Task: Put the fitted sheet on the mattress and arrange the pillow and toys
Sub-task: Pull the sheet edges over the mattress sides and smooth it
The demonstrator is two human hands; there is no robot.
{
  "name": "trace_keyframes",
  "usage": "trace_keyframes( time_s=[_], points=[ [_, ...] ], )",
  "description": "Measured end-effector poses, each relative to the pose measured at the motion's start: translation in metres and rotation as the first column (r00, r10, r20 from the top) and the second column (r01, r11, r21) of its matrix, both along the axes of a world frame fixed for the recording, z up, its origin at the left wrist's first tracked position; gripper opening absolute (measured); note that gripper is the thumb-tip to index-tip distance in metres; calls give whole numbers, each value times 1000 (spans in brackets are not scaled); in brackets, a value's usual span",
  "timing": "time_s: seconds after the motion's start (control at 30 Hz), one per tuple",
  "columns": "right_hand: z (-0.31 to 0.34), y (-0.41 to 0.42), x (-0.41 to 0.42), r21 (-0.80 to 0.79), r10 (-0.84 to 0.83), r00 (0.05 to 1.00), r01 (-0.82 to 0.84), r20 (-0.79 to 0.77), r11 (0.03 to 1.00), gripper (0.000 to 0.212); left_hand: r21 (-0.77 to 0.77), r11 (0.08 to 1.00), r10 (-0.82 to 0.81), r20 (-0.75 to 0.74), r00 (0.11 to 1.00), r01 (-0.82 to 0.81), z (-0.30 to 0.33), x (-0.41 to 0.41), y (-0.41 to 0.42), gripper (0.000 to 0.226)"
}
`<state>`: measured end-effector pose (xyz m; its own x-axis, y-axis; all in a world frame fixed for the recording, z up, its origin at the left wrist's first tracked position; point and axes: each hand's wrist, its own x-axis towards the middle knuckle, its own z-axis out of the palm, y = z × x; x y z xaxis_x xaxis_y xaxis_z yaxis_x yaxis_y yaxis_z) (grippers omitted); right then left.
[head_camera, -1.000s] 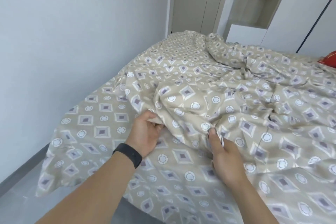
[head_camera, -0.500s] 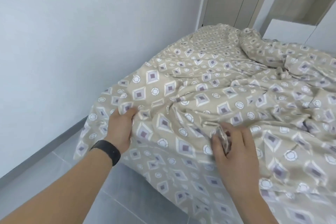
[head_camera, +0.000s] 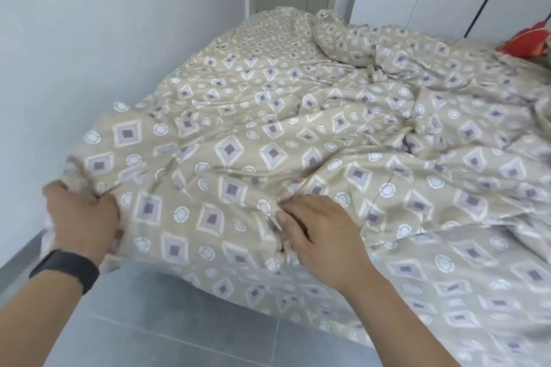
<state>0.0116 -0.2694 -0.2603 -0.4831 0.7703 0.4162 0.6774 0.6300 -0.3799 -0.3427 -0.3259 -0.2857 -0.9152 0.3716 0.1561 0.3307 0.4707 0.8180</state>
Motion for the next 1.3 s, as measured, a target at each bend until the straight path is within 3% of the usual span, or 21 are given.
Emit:
trace_keyframes(
  time_s=[0.07, 0.13, 0.2, 0.33, 0.47, 0.57, 0.63, 0.7, 0.8, 0.9, 1.0, 1.1, 1.2, 1.27, 1.3],
  points=[
    [-8, -5, 1, 11, 33, 994, -34, 101, 999, 45, 1, 999, -39, -325, 945, 42, 11, 24, 10, 60],
    [-5, -11, -1, -49, 95, 985, -89, 141, 995, 57, -67, 997, -64, -518, 853, 34, 17, 35, 18, 64],
    [-2, -17, -1, -141, 189, 965, -165, 183, 976, 72, -182, 970, -237, -562, 792, 161, 20, 42, 17, 55],
    [2, -22, 7, -188, 281, 899, -229, 336, 955, 95, -327, 807, -585, -555, 592, 491, 19, 80, 22, 47],
    [0, -23, 17, -63, 145, 888, -131, 437, 989, 109, -228, 813, -543, -628, 557, 535, 10, 131, 23, 61],
    [-9, -18, 40, 80, -77, 925, 50, 373, 995, 95, -53, 728, -518, -695, 498, 684, 3, 163, 17, 40],
    [-15, -15, 61, 123, -152, 957, 124, 248, 985, 64, -36, 608, -565, -722, 400, 793, 0, 181, 13, 32],
    [-16, -12, 78, 206, -160, 980, 134, 115, 969, 27, -110, 484, -611, -753, 245, 868, -3, 196, 6, 35],
    [-16, -11, 92, 268, -141, 989, 126, 40, 955, 23, -308, 384, -715, -696, 69, 870, -6, 216, 2, 30],
    [-7, -19, 96, 140, -160, 987, 155, 26, 978, 28, -539, 403, -812, -583, 17, 739, -5, 235, 6, 61],
    [-1, -34, 84, -121, -40, 955, 79, 295, 989, 45, -518, 357, -764, -641, -76, 777, 2, 232, 15, 47],
    [-13, -38, 81, -359, 91, 951, 23, 296, 933, 34, -516, 172, -731, -638, -243, 839, 15, 218, 25, 36],
    [-8, -32, 81, -443, 127, 958, 0, 258, 897, 32, -598, 4, -828, -452, -333, 801, 18, 217, 22, 19],
    [-3, -35, 74, -485, 226, 912, -35, 341, 874, 32, -651, -72, -859, -344, -379, 756, 14, 225, 15, 6],
    [-5, -38, 69, -499, 274, 873, -42, 402, 866, 29, -673, -97, -872, -298, -388, 733, 12, 230, 12, 16]
  ],
)
